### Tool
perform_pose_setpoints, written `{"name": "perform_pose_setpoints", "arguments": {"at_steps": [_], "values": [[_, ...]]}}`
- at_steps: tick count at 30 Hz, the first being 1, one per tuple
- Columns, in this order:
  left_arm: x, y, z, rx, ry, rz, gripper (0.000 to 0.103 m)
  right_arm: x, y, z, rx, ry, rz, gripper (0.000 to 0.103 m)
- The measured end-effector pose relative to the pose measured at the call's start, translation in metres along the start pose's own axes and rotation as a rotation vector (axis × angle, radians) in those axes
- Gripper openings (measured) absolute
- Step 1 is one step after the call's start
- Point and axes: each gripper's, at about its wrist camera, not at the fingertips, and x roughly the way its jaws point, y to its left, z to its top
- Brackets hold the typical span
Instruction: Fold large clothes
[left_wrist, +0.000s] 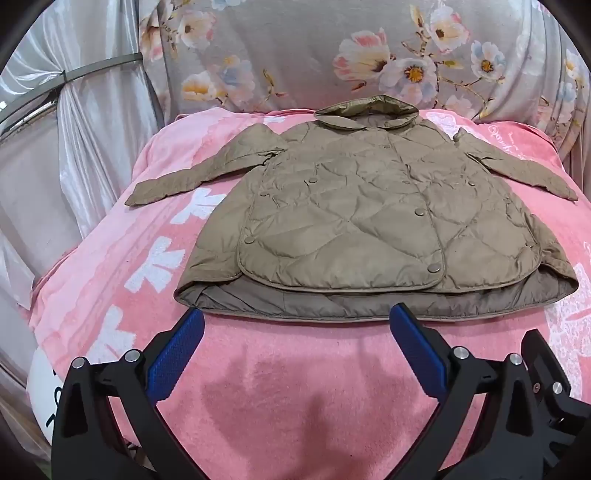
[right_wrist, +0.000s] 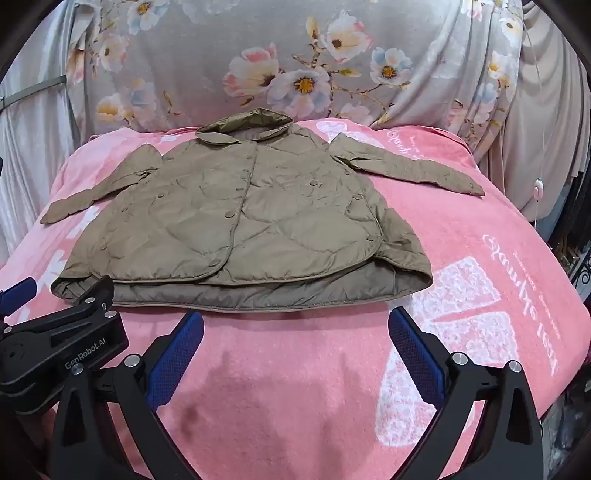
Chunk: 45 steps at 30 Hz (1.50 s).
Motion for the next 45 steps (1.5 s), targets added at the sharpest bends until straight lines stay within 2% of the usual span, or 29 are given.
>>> {"name": "perform_pose_setpoints", "arguments": {"at_steps": [24, 45], "values": [[-0.016, 0.009, -0.001, -0.032, 0.015, -0.026, 0.098, -0.008, 0.004, -0.006, -0.005, -0.003, 0.004, 0.098], [-0.01, 0.012, 0.001, -0.035, 0.021, -0.031, 0.098, -0.011, 0.005, -0.007, -0.007, -0.006, 0.0, 0.098]]}}
